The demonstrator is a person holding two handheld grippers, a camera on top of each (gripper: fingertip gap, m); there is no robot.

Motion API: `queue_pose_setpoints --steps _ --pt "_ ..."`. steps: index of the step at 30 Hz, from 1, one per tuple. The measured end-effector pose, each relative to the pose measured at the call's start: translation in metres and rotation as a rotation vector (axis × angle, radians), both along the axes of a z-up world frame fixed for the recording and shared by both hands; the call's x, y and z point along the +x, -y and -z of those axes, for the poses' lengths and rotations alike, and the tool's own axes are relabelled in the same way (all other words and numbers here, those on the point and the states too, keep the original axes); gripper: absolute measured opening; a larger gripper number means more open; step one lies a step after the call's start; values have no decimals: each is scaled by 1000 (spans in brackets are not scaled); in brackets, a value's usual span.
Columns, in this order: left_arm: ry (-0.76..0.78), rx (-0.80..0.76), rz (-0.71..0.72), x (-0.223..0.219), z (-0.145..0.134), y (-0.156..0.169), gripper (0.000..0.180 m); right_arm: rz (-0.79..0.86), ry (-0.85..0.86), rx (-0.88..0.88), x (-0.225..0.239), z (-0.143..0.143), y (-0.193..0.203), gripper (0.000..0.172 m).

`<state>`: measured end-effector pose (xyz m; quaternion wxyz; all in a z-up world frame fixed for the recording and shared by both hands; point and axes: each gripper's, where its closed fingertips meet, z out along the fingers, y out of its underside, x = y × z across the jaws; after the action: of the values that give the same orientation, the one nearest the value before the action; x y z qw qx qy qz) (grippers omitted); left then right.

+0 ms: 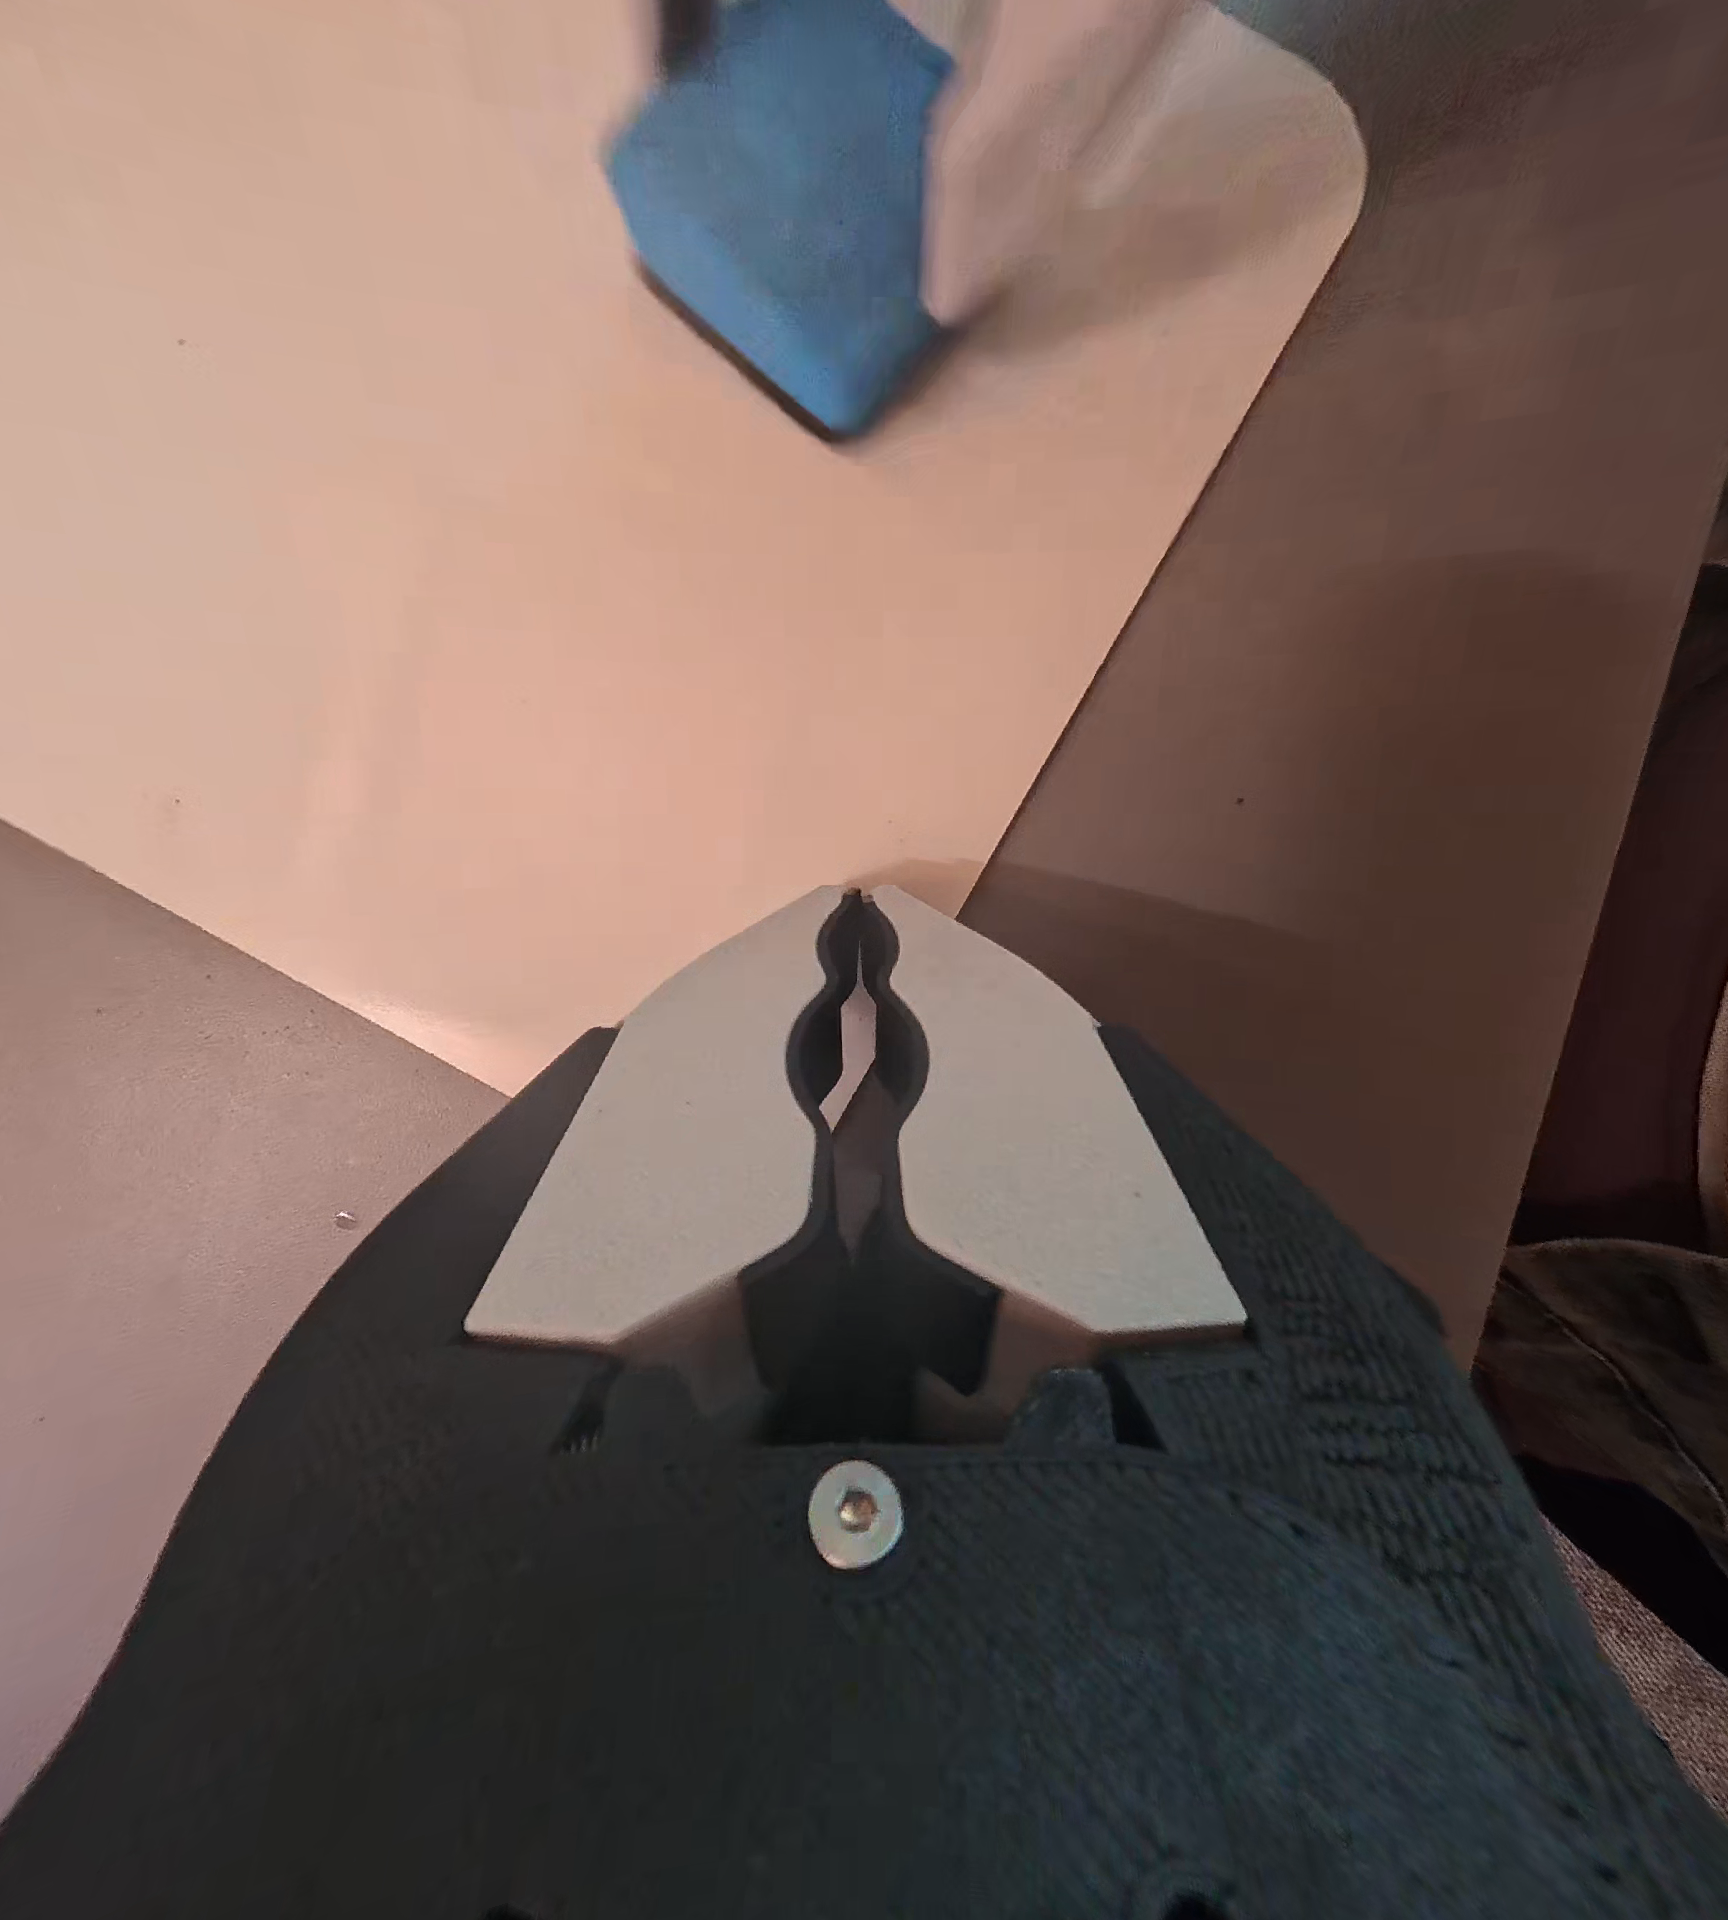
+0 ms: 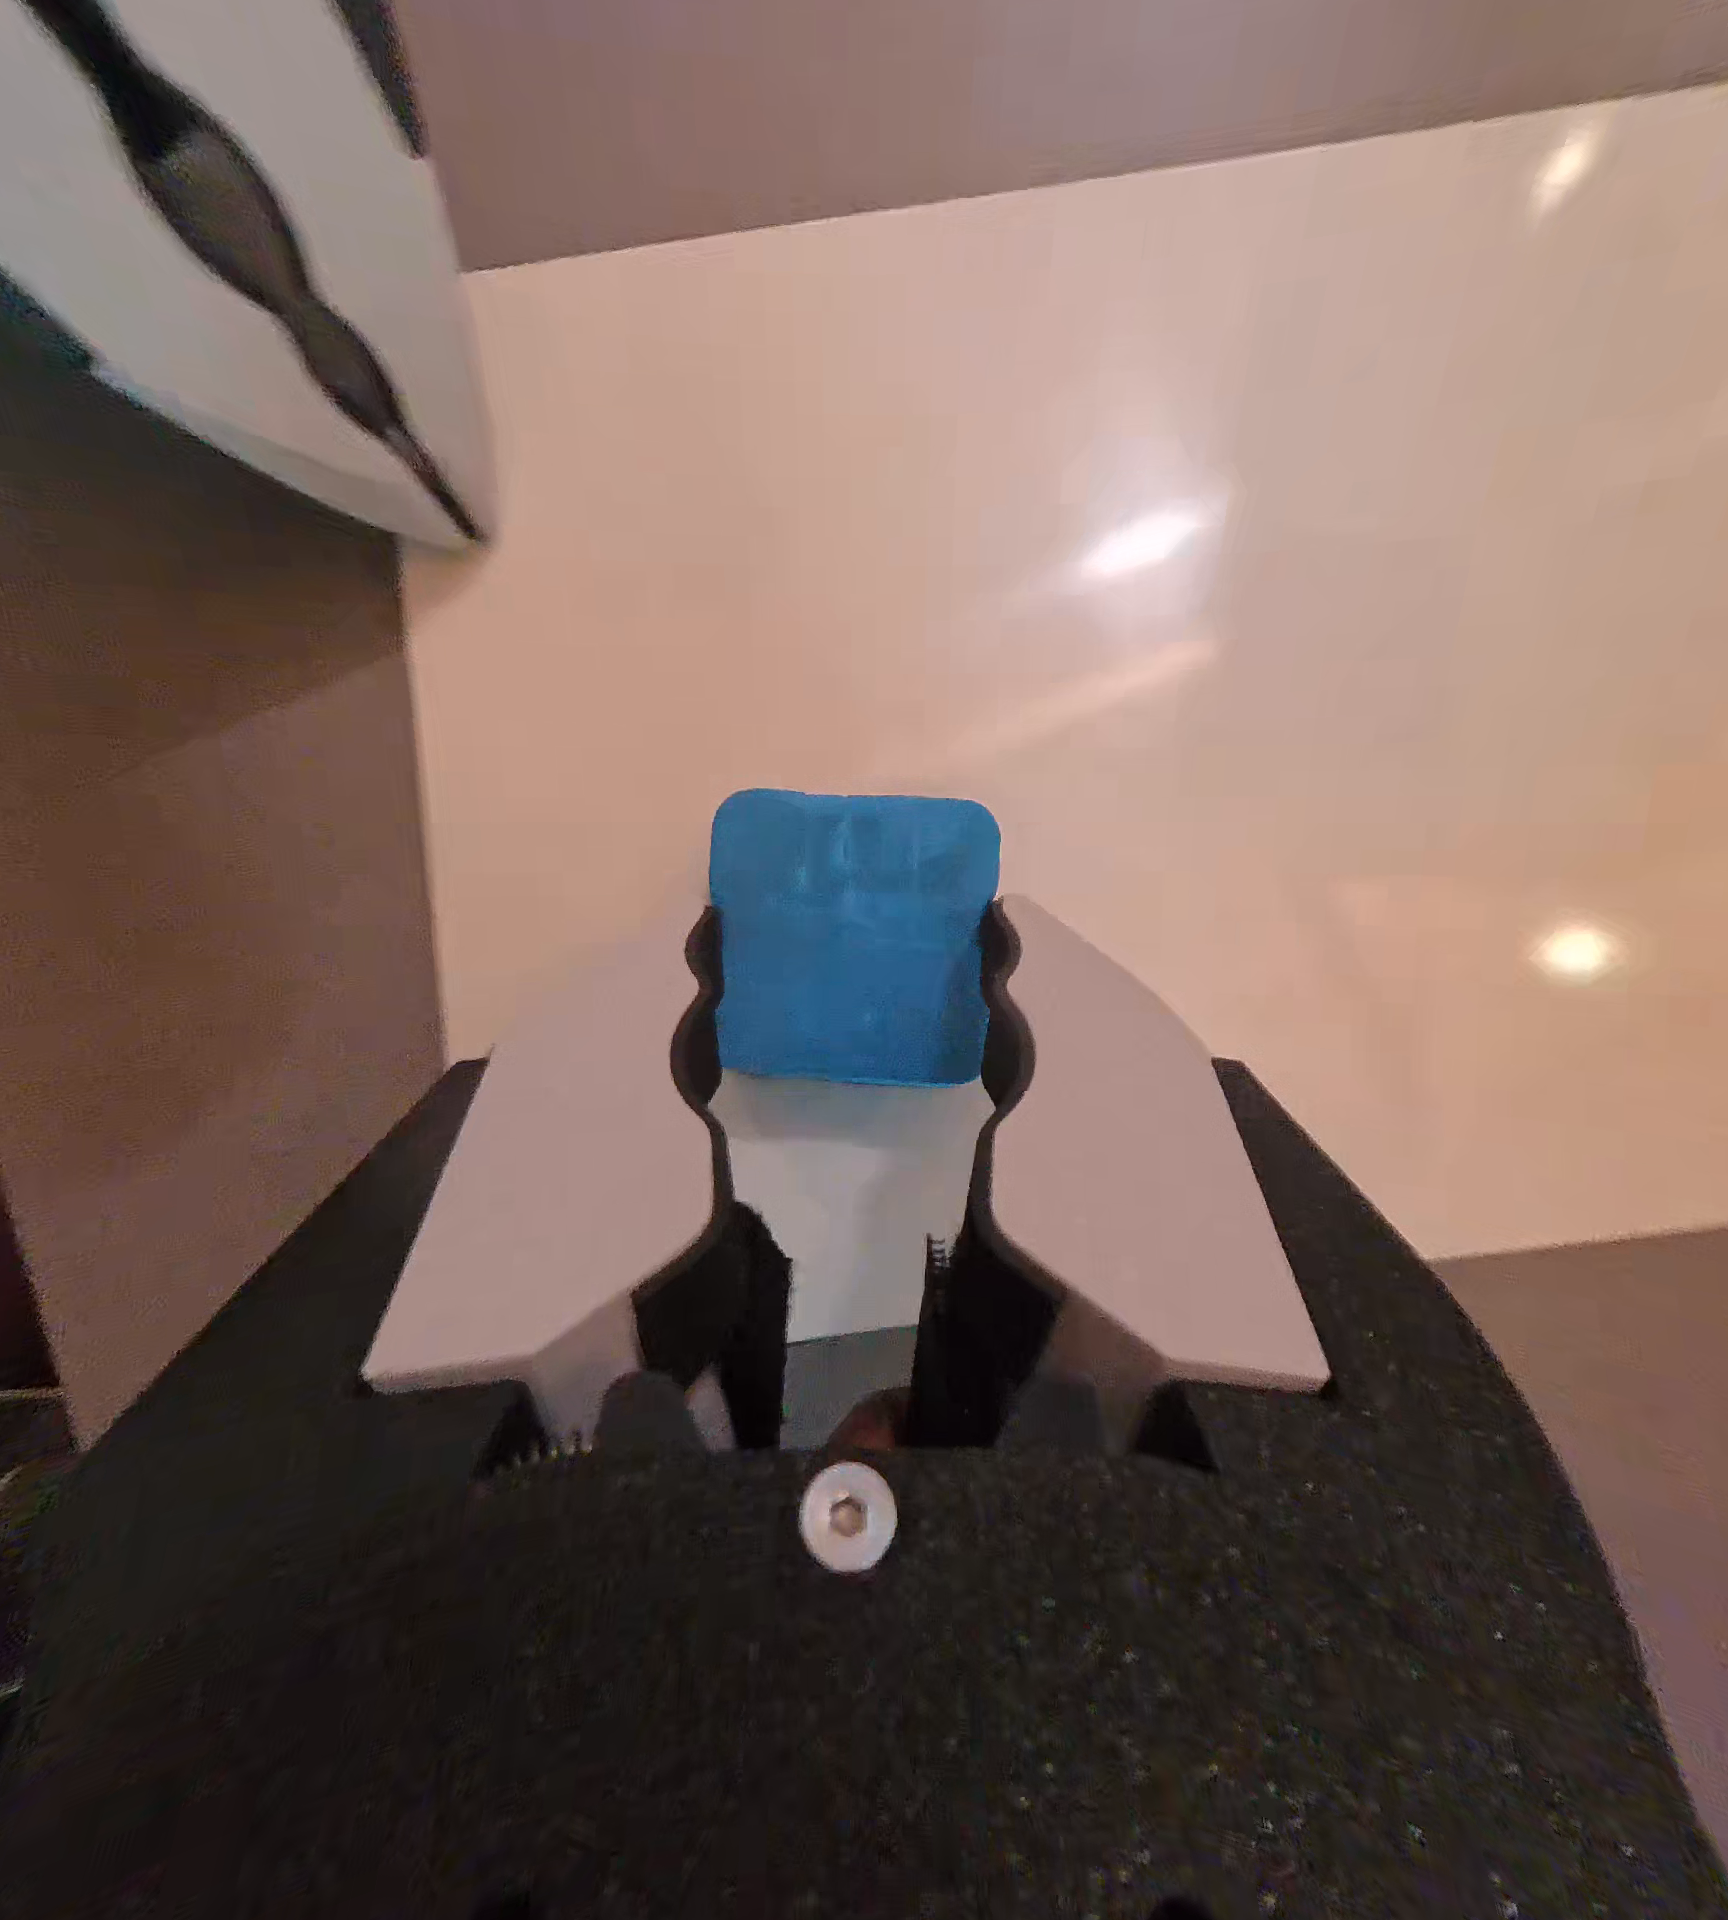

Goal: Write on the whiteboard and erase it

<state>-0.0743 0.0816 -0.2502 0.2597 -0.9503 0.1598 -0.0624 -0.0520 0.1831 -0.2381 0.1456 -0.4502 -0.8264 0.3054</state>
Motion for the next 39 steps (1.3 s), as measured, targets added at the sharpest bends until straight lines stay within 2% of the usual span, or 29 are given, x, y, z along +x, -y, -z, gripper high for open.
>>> queue_pose_setpoints --steps 6,11,13,15,16,19,22,25,30,34,39 --pt "-30 -42 -9 -7 0 12 1 -51 -22 -51 40 0 58 48" --pt "-56 -48 -42 -13 2 23 0 -92 -52 -90 52 -2 84 48" --pt "-146 -7 -37 -20 2 22 0 -76 -105 -177 50 -14 83 48" --pt "-283 28 -95 -37 2 24 0 31 -208 -255 47 -46 53 49" --pt "-282 47 -105 -37 1 26 0 113 -272 -251 46 -66 24 49" --pt "-171 172 -185 -32 -12 27 2 416 -438 -168 63 -120 -87 48" --pt "-125 285 -285 -40 -33 34 3 609 -486 -113 93 -142 -158 49" --pt "-85 341 -382 -51 -50 52 10 672 -438 -77 105 -132 -172 49" --pt "-127 379 -538 -74 -79 92 22 821 -249 18 118 -83 -183 49" --pt "-174 380 -610 -85 -91 125 26 957 -108 53 146 -48 -194 49" --pt "-175 416 -665 -92 -103 149 30 1017 -10 70 169 -29 -199 49"
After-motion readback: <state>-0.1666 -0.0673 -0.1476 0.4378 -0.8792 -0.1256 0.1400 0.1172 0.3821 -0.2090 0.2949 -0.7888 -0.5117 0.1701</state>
